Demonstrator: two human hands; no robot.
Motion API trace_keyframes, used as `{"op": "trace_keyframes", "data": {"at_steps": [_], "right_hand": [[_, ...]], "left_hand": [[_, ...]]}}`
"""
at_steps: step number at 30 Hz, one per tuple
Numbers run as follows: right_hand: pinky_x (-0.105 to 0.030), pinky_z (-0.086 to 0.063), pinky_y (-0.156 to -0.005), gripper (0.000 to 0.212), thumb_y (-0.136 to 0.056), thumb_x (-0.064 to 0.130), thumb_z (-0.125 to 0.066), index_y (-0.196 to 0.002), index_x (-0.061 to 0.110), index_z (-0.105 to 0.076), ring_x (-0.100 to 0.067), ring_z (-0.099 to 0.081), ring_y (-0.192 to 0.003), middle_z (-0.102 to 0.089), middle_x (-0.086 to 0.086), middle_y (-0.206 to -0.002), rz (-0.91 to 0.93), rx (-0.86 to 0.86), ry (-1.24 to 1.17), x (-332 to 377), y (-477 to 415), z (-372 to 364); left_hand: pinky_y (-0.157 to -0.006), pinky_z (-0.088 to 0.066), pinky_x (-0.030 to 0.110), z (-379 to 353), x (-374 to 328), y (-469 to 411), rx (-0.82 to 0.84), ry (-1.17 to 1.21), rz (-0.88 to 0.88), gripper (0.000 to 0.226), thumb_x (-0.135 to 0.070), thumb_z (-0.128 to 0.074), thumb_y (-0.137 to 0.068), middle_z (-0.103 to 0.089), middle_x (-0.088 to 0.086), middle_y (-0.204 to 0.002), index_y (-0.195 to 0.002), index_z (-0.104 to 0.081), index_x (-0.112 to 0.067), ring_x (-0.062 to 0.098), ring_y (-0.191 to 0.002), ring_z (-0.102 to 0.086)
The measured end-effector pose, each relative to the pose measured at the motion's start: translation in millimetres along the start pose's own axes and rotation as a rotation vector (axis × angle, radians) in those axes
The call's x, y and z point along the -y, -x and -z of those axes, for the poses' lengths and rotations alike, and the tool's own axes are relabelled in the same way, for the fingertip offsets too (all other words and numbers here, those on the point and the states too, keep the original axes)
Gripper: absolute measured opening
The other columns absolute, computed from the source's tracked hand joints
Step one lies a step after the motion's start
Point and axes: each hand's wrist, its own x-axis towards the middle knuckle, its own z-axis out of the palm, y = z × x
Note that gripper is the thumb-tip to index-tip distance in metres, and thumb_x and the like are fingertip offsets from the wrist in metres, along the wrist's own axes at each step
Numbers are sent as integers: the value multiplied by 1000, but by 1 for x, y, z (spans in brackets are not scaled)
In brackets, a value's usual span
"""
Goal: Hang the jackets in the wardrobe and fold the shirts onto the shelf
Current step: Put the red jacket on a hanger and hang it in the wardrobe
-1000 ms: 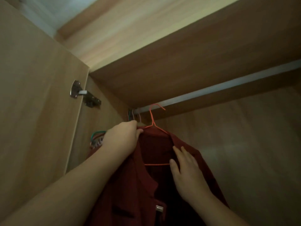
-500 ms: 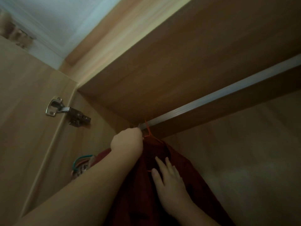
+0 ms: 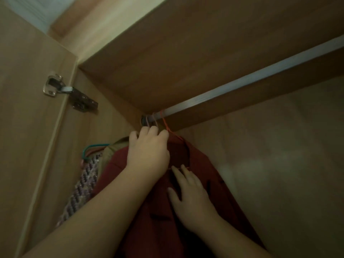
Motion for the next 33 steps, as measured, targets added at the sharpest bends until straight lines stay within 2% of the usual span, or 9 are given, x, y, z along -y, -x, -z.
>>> {"op": "trace_keyframes", "data": {"at_steps": [2,5,11,16,21,24,27,29,33], "right_hand": [[-42,-16,-122,64,-98,50,-39,-154,41,-11,-15,-5,-150,-7,10,-164,-23,-1,86,-12,17,20],[-39,-17,-122,64,-95,47,-43,-154,37,-18,-18,-11,-150,-14,6,-164,-113,-19,208,-32,51,56],[-42,-29,-117,76,-80,56,-20,-151,29,-28,-22,-26,-144,-31,-1,-157,-316,-49,510,-53,154,132],[-43,-36,-111,65,-88,49,-35,-149,26,-32,-23,-34,-138,-40,-1,-150,-436,-59,743,-21,269,199],[-43,-41,-107,62,-85,45,-43,-143,23,-42,-28,-40,-134,-46,-5,-145,-568,15,914,59,404,263],[-39,-32,-116,61,-88,41,-46,-147,26,-37,-23,-30,-143,-37,0,-154,-648,63,937,131,499,306],[-31,-22,-120,61,-90,41,-46,-149,31,-33,-13,-20,-147,-28,7,-158,-799,80,995,218,600,352],[-33,-27,-119,62,-86,37,-51,-146,28,-38,-15,-28,-145,-36,5,-154,-896,65,1047,275,660,378],[-34,-34,-115,67,-79,28,-54,-145,27,-40,-21,-36,-141,-41,0,-151,-1143,95,1159,399,778,420]], "left_hand": [[-112,-29,48,7,-13,21,37,156,-37,36,-30,-47,-91,-52,-4,-130,-127,-52,-30,21,-126,-42],[-114,-32,37,11,-45,59,57,425,-108,44,-28,-49,-91,-51,-6,-136,-136,-49,-28,16,-130,-41],[-112,-36,43,16,-132,149,187,744,-103,59,-34,-48,-80,-52,0,-142,-139,-49,-27,23,-137,-41],[-117,-25,38,60,-175,223,350,881,-121,61,-38,-46,-87,-41,-1,-151,-147,-38,-27,24,-144,-27],[-109,-39,45,156,-219,315,439,1052,-313,66,-49,-36,-82,-51,6,-143,-142,-45,-21,31,-136,-41],[-114,-35,42,238,-245,374,481,1264,-410,65,-46,-42,-85,-43,0,-150,-146,-39,-24,24,-140,-36],[-115,-34,40,334,-264,439,512,1445,-510,63,-44,-46,-83,-47,2,-148,-143,-45,-23,24,-140,-38],[-113,-38,41,394,-270,481,541,1571,-559,61,-42,-49,-81,-51,2,-144,-140,-48,-22,26,-138,-42],[-108,-41,38,536,-282,571,658,1753,-882,63,-43,-39,-80,-51,1,-141,-140,-46,-26,25,-131,-47]]}}
